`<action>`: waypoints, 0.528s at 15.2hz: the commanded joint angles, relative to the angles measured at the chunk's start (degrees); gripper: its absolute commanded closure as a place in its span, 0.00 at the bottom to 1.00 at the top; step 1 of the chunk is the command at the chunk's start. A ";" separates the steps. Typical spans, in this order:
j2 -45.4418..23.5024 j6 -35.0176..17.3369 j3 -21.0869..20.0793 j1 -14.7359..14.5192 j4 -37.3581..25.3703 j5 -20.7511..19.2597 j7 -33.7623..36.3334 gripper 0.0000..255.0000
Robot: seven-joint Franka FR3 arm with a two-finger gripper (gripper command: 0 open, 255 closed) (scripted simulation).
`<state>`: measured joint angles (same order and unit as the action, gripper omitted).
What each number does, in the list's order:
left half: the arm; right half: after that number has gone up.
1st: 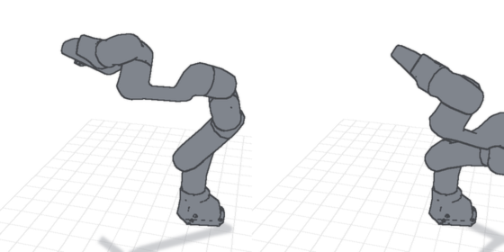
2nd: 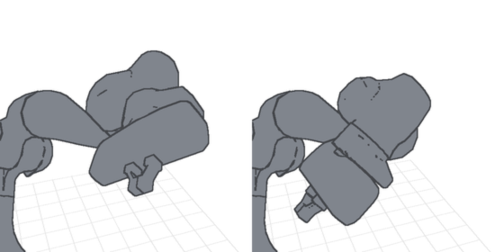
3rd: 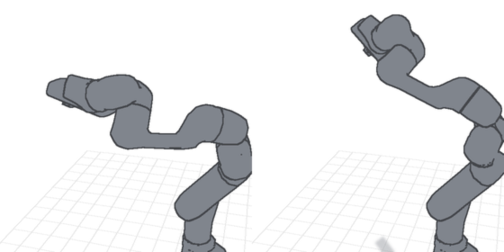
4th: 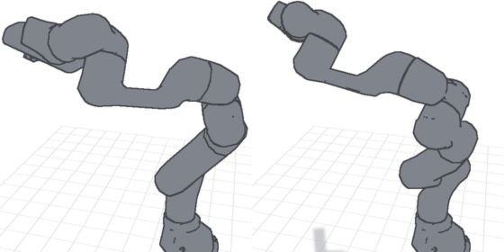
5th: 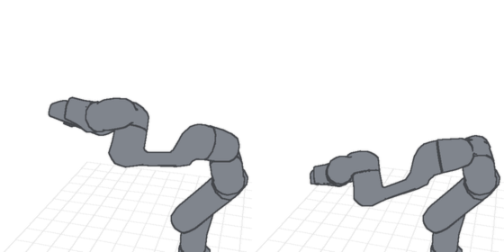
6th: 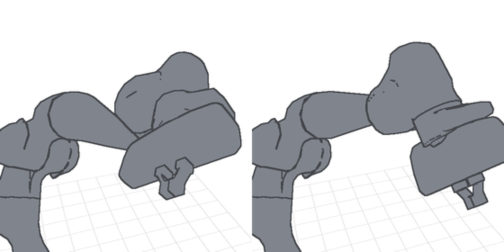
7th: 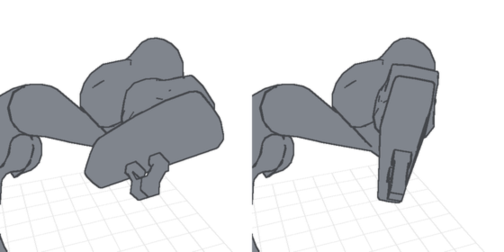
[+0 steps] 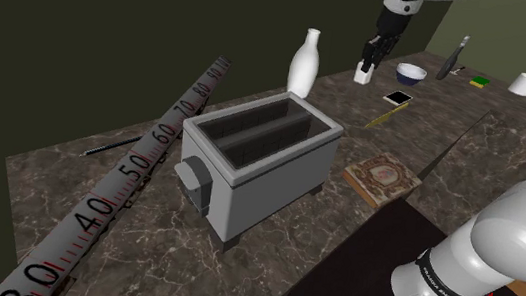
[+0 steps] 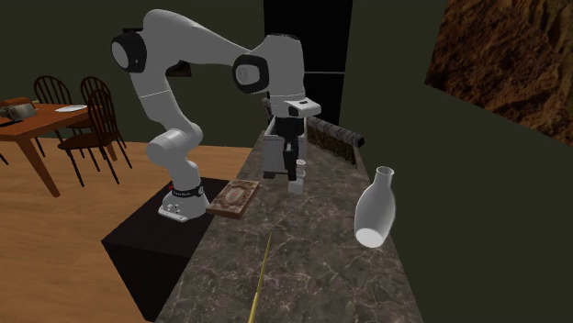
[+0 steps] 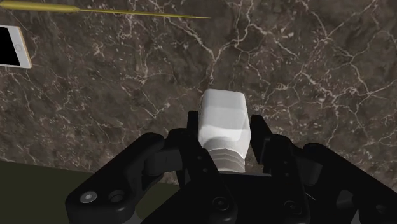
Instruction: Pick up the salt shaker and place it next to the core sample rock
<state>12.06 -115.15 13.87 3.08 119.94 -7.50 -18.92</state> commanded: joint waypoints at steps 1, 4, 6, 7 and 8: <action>0.16 1.56 -0.06 -0.03 -1.37 0.05 -0.12 1.00; 0.34 3.87 -0.16 -0.08 -3.51 0.13 -0.27 1.00; 0.39 5.40 -0.22 -0.12 -5.00 0.19 -0.38 1.00; 0.40 6.17 -0.25 -0.13 -5.76 0.22 -0.43 1.00; 0.39 6.93 -0.27 -0.15 -6.53 0.26 -0.49 1.00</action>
<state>12.60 -109.18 13.62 2.96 114.51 -7.32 -19.32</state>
